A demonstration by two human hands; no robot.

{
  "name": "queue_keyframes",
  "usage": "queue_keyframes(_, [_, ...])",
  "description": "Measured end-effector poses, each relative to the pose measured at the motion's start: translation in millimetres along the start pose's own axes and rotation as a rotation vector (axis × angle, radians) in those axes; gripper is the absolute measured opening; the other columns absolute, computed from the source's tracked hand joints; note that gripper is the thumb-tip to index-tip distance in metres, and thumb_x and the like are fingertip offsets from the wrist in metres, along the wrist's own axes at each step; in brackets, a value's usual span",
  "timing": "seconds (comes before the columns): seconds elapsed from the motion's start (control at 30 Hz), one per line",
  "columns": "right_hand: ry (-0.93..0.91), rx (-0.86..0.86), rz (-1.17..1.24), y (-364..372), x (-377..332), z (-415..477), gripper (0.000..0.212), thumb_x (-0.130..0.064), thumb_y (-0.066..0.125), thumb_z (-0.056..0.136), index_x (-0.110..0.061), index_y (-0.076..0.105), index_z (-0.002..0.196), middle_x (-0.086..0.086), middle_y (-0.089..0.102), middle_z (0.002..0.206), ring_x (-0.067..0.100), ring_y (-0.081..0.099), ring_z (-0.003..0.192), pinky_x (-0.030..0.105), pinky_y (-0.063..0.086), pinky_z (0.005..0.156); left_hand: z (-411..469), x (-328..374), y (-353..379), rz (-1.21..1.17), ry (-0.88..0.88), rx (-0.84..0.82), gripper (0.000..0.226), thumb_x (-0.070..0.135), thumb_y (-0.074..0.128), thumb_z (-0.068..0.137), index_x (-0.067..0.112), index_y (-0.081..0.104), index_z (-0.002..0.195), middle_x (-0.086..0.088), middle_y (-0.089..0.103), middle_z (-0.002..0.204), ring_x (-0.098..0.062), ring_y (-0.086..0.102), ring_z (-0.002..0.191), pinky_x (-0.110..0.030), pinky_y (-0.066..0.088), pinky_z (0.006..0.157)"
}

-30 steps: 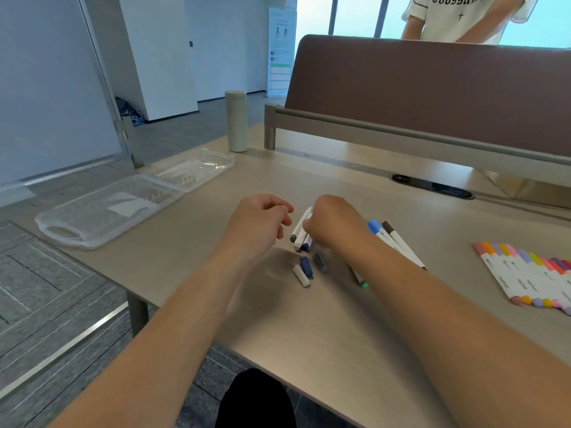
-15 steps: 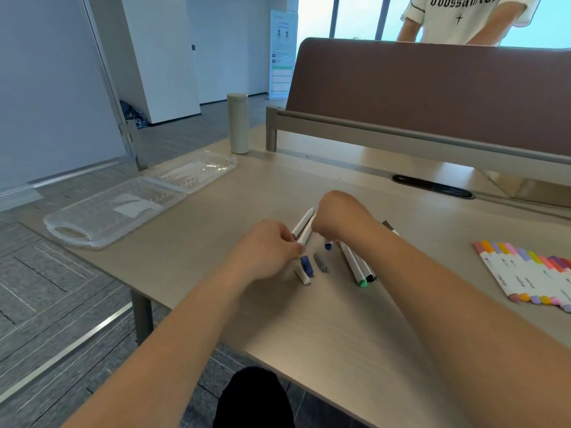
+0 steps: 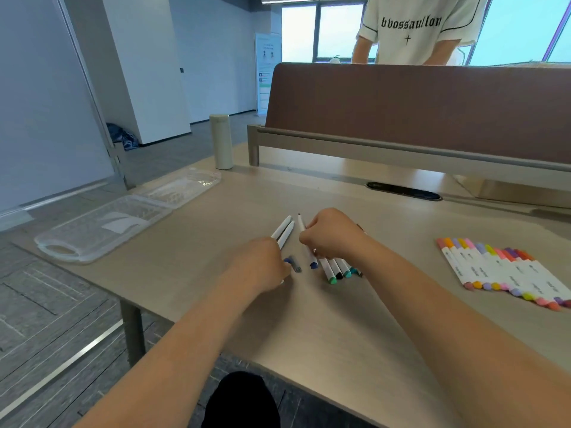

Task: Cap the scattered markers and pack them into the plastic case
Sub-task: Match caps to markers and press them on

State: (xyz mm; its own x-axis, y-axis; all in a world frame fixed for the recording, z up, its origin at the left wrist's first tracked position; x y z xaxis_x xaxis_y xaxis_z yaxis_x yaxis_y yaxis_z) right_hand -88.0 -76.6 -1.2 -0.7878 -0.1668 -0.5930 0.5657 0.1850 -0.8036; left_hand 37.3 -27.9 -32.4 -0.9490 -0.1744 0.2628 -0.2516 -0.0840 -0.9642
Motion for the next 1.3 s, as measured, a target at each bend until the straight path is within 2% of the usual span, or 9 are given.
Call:
queue_keyframes(0.13, [-0.017,-0.007,0.066,5,3,-6,0.013,-0.013,0.057,0.076,-0.012,0.049,0.065,0.005,0.044,0.055,0.023,0.043,0.052,0.028,0.036,0.054,2,-8,-2,-0.140,-0.025,0.040,0.022,0.030,0.057,0.091,0.011,0.059,0.078,-0.003,0.051,0.065,-0.021,0.047,0.059,-0.028,0.031,0.050])
queue_keyframes(0.23, [-0.017,-0.009,0.118,3,10,-14,0.017,-0.014,0.056,0.082,-0.006,0.056,0.066,0.005,0.053,0.056,0.016,0.049,0.041,0.017,0.036,0.043,0,-18,-13,-0.316,-0.030,0.116,0.029,0.029,0.060,0.090,0.009,0.061,0.067,-0.003,0.049,0.058,-0.023,0.044,0.057,-0.029,0.029,0.049])
queue_keyframes(0.33, [-0.069,0.016,0.133,-2,12,-21,0.027,-0.020,0.056,0.087,0.004,0.065,0.097,0.013,0.064,0.077,0.016,0.054,0.056,0.022,0.041,0.051,-1,-34,-18,-0.641,-0.092,0.118,0.021,0.024,0.064,0.086,0.010,0.069,0.072,-0.010,0.066,0.067,-0.019,0.050,0.055,-0.025,0.036,0.053])
queue_keyframes(0.47, [-0.157,-0.028,0.098,-5,13,-30,0.010,-0.027,0.059,0.088,-0.023,0.065,0.095,-0.002,0.066,0.091,0.009,0.055,0.063,0.020,0.041,0.050,-3,-39,-10,-1.208,-0.161,-0.005,0.008,0.006,0.063,0.090,0.005,0.067,0.083,-0.007,0.059,0.072,-0.011,0.039,0.051,-0.018,0.026,0.041])
queue_keyframes(0.57, [-0.189,-0.096,0.090,-2,14,-36,0.003,-0.028,0.062,0.086,-0.029,0.065,0.088,-0.004,0.067,0.083,0.008,0.053,0.057,0.019,0.041,0.049,-1,-39,-11,-1.359,-0.162,-0.018,0.013,-0.001,0.056,0.093,0.004,0.065,0.085,-0.009,0.057,0.077,-0.010,0.038,0.053,-0.020,0.022,0.043])
queue_keyframes(0.93, [-0.214,-0.176,0.073,6,12,-42,0.007,-0.031,0.061,0.086,-0.034,0.066,0.089,-0.005,0.070,0.091,0.010,0.059,0.071,0.027,0.051,0.067,-2,-31,-9,-1.251,-0.079,-0.049,0.012,0.000,0.055,0.094,0.002,0.067,0.095,-0.009,0.053,0.078,-0.010,0.039,0.055,-0.018,0.026,0.041])
queue_keyframes(1.1, [-0.226,-0.186,0.096,4,11,-43,0.008,-0.030,0.064,0.083,-0.034,0.071,0.086,-0.010,0.072,0.083,0.007,0.058,0.070,0.024,0.048,0.065,-5,-27,-10,-1.158,0.013,-0.106,0.015,0.000,0.052,0.096,0.002,0.067,0.093,-0.006,0.053,0.071,-0.012,0.037,0.054,-0.019,0.027,0.043])
queue_keyframes(1.23, [-0.271,-0.210,0.110,5,5,-45,0.009,-0.029,0.067,0.087,-0.028,0.076,0.087,-0.012,0.069,0.076,-0.003,0.053,0.059,0.011,0.043,0.053,-8,-18,-11,-1.085,0.047,-0.120,0.015,0.003,0.050,0.098,0.000,0.063,0.093,-0.003,0.049,0.059,-0.011,0.035,0.049,-0.019,0.025,0.043])
queue_keyframes(1.3, [-0.295,-0.213,0.142,4,3,-45,0.012,-0.026,0.066,0.090,-0.023,0.077,0.088,-0.011,0.070,0.074,-0.001,0.055,0.061,0.017,0.047,0.062,-9,-14,-13,-1.080,0.044,-0.089,0.015,0.002,0.050,0.098,-0.001,0.063,0.093,-0.005,0.047,0.060,-0.011,0.034,0.048,-0.019,0.025,0.044])
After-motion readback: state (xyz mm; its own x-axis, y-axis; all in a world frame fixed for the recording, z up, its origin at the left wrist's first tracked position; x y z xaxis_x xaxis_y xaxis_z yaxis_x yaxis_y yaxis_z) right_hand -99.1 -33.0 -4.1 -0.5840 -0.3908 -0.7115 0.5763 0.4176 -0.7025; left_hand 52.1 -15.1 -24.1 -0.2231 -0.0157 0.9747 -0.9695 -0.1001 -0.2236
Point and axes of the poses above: each hand's wrist, its own z-axis towards the middle knuckle, its own y-axis out of the palm, x = y × z, the point moved 7 cm from there along z, towards the middle knuckle
